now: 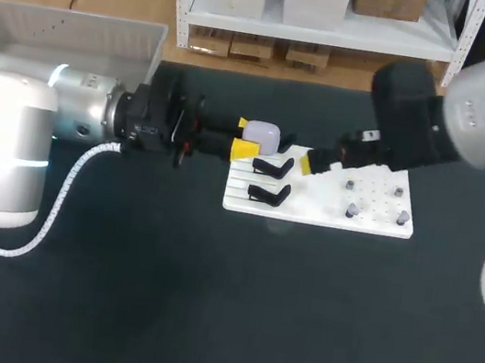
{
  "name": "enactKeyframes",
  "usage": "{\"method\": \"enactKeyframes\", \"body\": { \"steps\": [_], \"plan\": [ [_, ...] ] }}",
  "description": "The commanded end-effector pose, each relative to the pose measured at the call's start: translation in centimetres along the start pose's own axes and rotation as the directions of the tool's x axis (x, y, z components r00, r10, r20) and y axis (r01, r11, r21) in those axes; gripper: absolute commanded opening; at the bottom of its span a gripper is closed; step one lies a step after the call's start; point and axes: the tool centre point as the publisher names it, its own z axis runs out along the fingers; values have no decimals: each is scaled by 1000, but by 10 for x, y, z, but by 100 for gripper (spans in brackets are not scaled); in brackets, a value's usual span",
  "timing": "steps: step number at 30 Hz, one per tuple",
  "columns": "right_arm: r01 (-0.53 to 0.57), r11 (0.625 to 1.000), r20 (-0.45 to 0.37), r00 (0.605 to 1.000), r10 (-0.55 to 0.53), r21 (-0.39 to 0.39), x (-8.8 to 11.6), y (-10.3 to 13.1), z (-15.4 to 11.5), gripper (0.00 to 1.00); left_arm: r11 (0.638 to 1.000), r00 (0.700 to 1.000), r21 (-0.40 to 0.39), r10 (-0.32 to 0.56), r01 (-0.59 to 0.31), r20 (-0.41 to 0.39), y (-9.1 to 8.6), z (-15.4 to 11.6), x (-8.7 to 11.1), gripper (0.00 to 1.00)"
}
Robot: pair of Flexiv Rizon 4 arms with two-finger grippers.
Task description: Pick up each earbud case from the left stands, insert the matching earbuds, close the lid, and place the case in the box.
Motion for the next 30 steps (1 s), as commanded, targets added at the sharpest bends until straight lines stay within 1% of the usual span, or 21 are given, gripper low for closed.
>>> {"method": "enactKeyframes", "body": {
  "steps": [1,3,11,17,30],
  "plan": [
    [9,1000,-30,999,-9,-11,-12,8,14,100,1000,1000,-1,2,-2,3,0,0,1,0],
    [14,1000,-40,999,-15,-14,-15,10,20,100,1000,1000,-1,2,-2,3,0,0,1,0],
    [23,1000,-72,997,-24,-13,-18,16,34,100,1000,1000,-1,2,-2,3,0,0,1,0],
    [30,1000,-81,996,-30,-10,-22,20,41,100,1000,1000,-1,2,-2,3,0,0,1,0],
    [20,1000,-87,996,-21,-4,-33,16,52,100,1000,1000,-1,2,-2,3,0,0,1,0]
  ]
}}
